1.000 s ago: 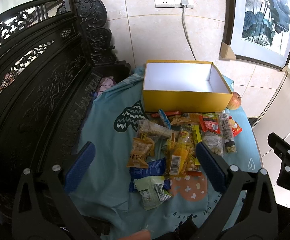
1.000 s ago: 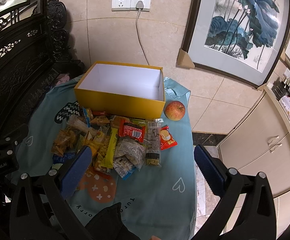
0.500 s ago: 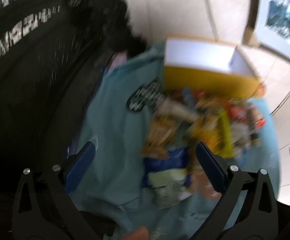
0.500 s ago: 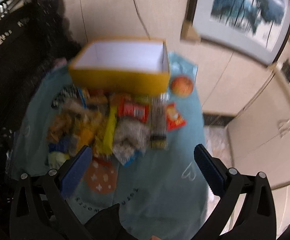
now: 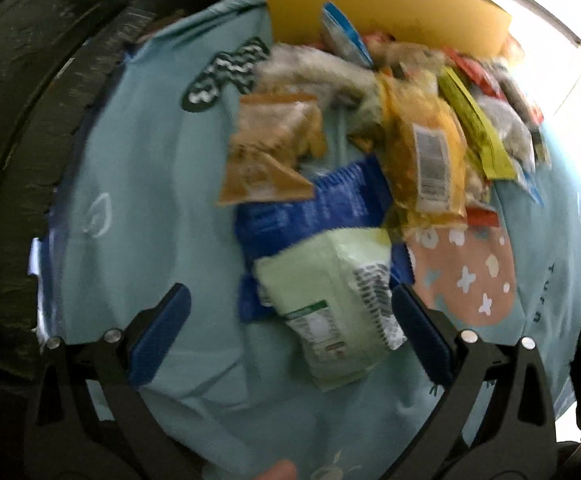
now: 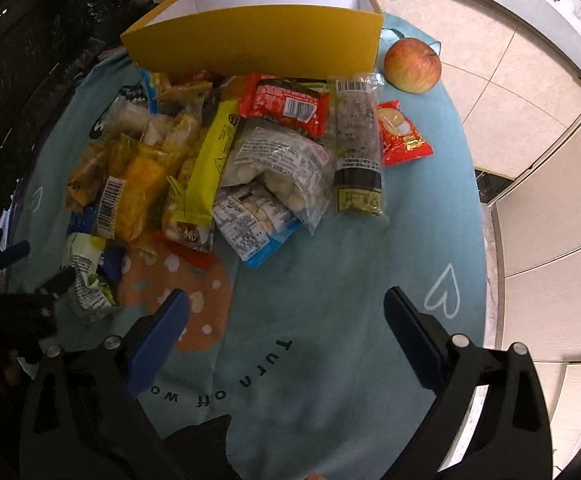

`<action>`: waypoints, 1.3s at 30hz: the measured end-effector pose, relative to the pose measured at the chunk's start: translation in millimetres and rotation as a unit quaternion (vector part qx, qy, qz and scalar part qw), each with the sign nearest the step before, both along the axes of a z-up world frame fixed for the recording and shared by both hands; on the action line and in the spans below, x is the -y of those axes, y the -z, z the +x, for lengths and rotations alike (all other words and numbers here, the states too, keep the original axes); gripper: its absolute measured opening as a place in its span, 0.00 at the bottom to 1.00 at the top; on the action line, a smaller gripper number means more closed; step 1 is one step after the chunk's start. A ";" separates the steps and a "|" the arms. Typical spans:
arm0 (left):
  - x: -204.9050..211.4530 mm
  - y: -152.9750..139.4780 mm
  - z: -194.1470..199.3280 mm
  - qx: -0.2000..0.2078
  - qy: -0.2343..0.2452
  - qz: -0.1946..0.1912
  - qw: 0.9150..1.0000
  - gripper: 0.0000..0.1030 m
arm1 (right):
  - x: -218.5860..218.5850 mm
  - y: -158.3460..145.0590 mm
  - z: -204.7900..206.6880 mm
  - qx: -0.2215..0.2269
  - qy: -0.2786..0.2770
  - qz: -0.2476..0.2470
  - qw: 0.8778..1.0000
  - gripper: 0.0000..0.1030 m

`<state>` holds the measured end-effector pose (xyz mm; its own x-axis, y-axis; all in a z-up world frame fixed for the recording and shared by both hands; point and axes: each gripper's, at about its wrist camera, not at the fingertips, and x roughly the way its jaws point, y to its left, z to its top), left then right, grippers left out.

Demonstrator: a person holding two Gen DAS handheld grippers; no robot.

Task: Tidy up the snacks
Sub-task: 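Grasp the green bag with left tool while right tool grasps a clear pack, then drop green bag into yellow box with left tool while right tool drops clear pack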

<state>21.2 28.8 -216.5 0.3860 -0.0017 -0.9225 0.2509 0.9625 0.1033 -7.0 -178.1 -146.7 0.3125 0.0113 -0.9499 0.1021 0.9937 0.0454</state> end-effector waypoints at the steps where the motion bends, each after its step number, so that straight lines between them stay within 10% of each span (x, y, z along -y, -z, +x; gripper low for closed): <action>1: 3.3 4.1 -0.9 -0.003 0.004 -0.001 1.000 0.98 | 0.0 -0.8 0.3 0.002 -0.003 -0.004 1.000 0.96; 15: 18.1 46.5 -7.2 0.017 0.017 0.001 1.000 0.98 | 7.0 28.6 38.6 0.040 -0.003 0.012 0.999 0.89; 19: 10.4 41.4 -17.7 0.036 0.016 -0.005 0.999 0.76 | 22.8 31.7 60.4 0.049 0.026 0.019 0.998 0.85; 24: 8.5 38.3 -25.3 0.034 0.023 -0.010 0.999 0.71 | 52.7 33.2 97.6 0.060 0.059 0.009 0.996 0.85; 34: -12.9 30.9 -20.0 0.028 0.021 -0.045 0.998 0.56 | 54.9 78.7 131.7 -0.023 0.050 -0.015 0.998 0.30; 39: -19.1 26.6 -22.7 0.023 0.020 -0.063 0.998 0.42 | 53.3 58.6 112.6 -0.006 0.054 0.032 0.998 0.27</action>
